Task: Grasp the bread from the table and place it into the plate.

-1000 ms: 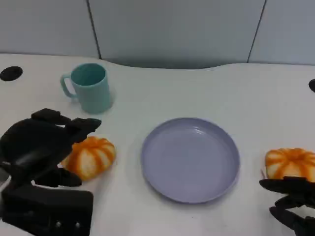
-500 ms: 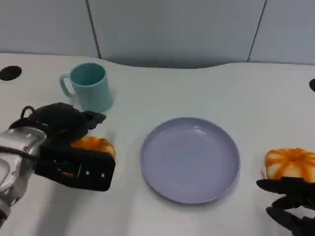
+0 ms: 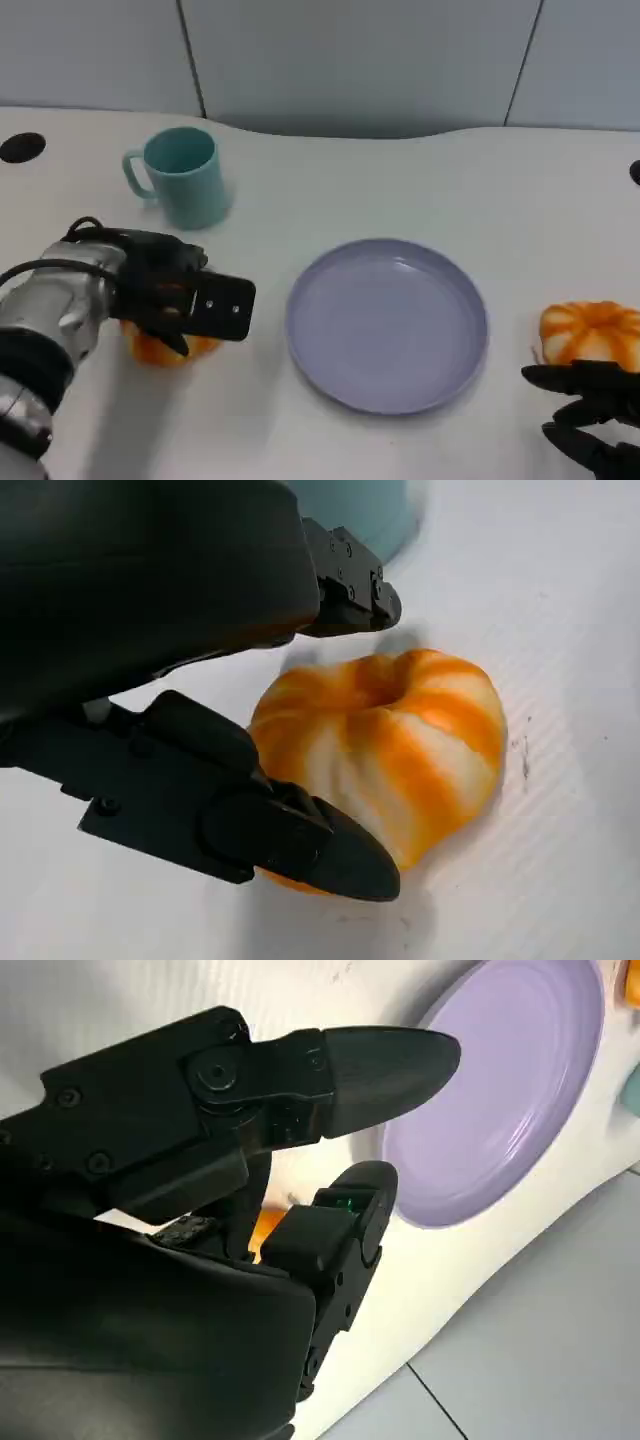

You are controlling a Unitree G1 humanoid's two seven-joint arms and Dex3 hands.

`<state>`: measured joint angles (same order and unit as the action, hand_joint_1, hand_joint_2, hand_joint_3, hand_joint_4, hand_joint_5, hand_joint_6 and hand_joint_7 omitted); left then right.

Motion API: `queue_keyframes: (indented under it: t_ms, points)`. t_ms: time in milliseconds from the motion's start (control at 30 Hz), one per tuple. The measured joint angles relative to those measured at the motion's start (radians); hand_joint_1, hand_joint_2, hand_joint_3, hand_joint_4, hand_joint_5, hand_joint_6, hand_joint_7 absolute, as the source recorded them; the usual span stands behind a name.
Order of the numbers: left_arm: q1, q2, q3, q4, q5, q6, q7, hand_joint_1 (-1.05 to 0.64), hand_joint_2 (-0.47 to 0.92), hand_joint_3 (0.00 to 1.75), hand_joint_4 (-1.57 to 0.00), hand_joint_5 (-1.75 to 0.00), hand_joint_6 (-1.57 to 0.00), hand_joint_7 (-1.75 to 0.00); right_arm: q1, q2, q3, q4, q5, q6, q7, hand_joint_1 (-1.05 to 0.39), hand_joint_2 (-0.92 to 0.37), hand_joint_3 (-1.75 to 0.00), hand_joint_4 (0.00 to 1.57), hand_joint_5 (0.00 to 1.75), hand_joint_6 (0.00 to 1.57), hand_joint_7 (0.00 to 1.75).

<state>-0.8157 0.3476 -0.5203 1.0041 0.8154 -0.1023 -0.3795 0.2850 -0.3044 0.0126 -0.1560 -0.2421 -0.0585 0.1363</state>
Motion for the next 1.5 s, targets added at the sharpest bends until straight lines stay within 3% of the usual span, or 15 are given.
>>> queue_keyframes:
  t_ms: [333, 733, 867, 967, 1000, 1100, 1200, 1333, 1433, 1500]
  points:
    - [-0.087, -0.056, -0.033, 0.198, -0.031, -0.011, 0.034, -0.67, 0.83, 0.00, -0.15, -0.12, -0.32, -0.04, 0.010, 0.000, -0.016, -0.017, 0.001, 0.001, 0.000, -0.28, -0.92, -0.38, 0.55, 0.78, 0.77, 0.00]
    - [-0.082, -0.072, -0.046, 0.242, -0.067, -0.022, 0.150, -0.53, 0.79, 0.00, -0.13, -0.15, -0.40, -0.03, 0.016, 0.000, -0.030, -0.017, 0.003, -0.022, 0.000, -0.23, -0.92, -0.37, 0.58, 0.79, 0.78, 0.01]
    - [-0.070, -0.073, -0.063, 0.242, -0.066, -0.032, 0.204, -0.51, 0.76, 0.00, -0.20, -0.20, -0.45, -0.04, 0.017, 0.000, -0.033, -0.009, 0.007, -0.045, 0.000, -0.26, -0.92, -0.38, 0.57, 0.78, 0.77, 0.00]
    - [-0.059, -0.075, -0.076, 0.243, -0.064, -0.033, 0.257, -0.40, 0.77, 0.00, -0.27, -0.27, -0.55, -0.10, 0.019, 0.000, -0.034, -0.009, 0.008, -0.045, 0.000, -0.28, -0.92, -0.38, 0.57, 0.78, 0.77, 0.00]
    - [-0.054, -0.075, -0.081, 0.243, -0.063, -0.034, 0.277, -0.36, 0.78, 0.00, -0.26, -0.37, -0.55, -0.22, 0.019, 0.000, -0.034, -0.009, 0.008, -0.044, 0.000, -0.27, -0.92, -0.38, 0.57, 0.78, 0.77, 0.00]
    - [-0.047, -0.077, -0.089, 0.244, -0.064, -0.034, 0.314, -0.26, 0.80, 0.00, -0.17, -0.78, -0.26, -1.04, 0.020, 0.000, -0.035, -0.009, 0.008, -0.044, 0.000, -0.26, -0.92, -0.38, 0.57, 0.77, 0.77, 0.00]
    - [-0.044, -0.078, -0.088, 0.245, -0.069, -0.035, 0.336, -0.25, 0.80, 0.00, -0.09, -1.33, -0.19, -1.39, 0.024, 0.000, -0.036, -0.009, 0.007, -0.044, -0.001, -0.27, -0.92, -0.38, 0.57, 0.77, 0.77, 0.00]
    - [-0.034, -0.074, -0.087, 0.248, -0.075, -0.069, 0.370, -0.35, 0.84, 0.01, -0.22, -1.70, -0.28, -1.62, 0.032, 0.000, -0.036, -0.009, 0.004, -0.045, -0.001, -0.29, -0.92, -0.39, 0.57, 0.76, 0.76, 0.00]
    - [-0.025, -0.072, -0.091, 0.258, -0.072, -0.090, 0.448, -0.20, 0.88, 0.02, -0.41, -1.74, -0.31, -1.73, 0.034, 0.000, -0.037, -0.009, 0.004, -0.048, -0.001, -0.29, -0.92, -0.40, 0.57, 0.75, 0.76, 0.00]
    - [-0.018, -0.073, -0.100, 0.266, -0.065, -0.099, 0.507, -0.17, 0.90, 0.01, -0.54, -1.58, -0.44, -1.51, 0.034, 0.000, -0.037, -0.010, 0.004, -0.048, -0.001, -0.29, -0.92, -0.40, 0.57, 0.75, 0.76, 0.00]
